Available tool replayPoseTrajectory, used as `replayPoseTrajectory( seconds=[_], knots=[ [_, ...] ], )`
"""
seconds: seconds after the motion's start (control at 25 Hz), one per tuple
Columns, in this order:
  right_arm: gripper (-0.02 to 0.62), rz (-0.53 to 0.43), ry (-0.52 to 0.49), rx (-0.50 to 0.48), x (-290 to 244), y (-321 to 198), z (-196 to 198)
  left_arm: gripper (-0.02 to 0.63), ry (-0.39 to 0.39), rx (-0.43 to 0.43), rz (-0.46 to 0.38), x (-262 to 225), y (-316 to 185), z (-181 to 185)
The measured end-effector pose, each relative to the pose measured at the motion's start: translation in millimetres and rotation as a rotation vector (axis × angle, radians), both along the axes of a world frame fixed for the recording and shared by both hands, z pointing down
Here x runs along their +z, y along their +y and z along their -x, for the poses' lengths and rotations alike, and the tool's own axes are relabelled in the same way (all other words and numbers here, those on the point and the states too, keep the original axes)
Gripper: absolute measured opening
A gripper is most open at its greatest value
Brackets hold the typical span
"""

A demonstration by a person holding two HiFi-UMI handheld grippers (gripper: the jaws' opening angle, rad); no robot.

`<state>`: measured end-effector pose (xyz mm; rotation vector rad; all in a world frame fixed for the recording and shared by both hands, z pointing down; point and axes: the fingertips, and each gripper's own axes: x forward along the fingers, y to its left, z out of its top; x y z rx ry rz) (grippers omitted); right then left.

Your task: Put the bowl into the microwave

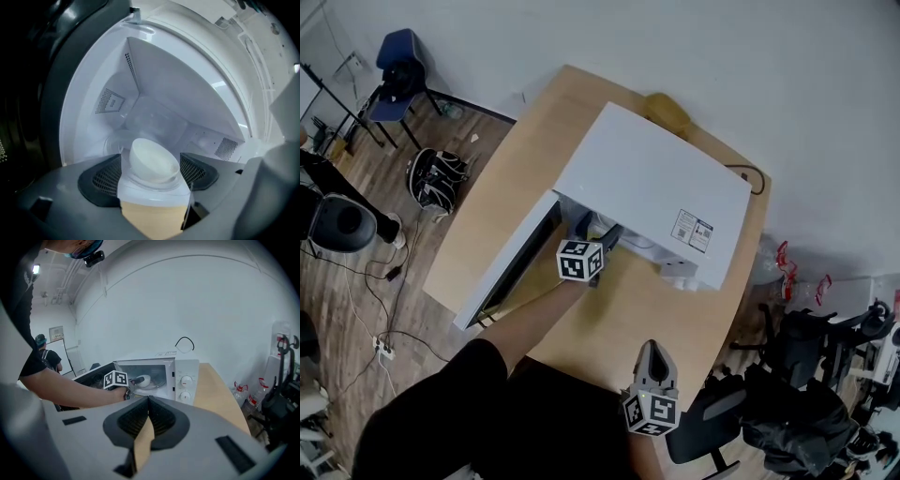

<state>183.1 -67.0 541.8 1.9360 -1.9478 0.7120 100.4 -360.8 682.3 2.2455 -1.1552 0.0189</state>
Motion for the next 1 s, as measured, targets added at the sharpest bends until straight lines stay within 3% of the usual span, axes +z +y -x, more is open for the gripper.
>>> replayPoseTrajectory(
  seconds=[0.16, 0.4, 0.6, 1.0],
  knots=[
    [0.06, 0.002, 0.014, 0.004, 0.4, 3.2, -4.7, 0.359, -0.146, 0.1, -0.086, 2.8, 16.6, -9.3],
    [0.06, 0.003, 0.01, -0.008, 0.6, 7.9, -1.2, 0.359, -0.222, 0.119, -0.106, 6.6, 19.3, -15.3],
    [0.06, 0.003, 0.01, -0.009, 1.6, 9.6, -5.7, 0.357, -0.257, 0.088, -0.104, 7.7, 6.9, -13.5],
    [0.06, 0.01, -0.001, 0.015, 8.1, 6.5, -25.5, 0.357, -0.294, 0.112, -0.115, 8.4, -8.8, -34.5]
  ],
)
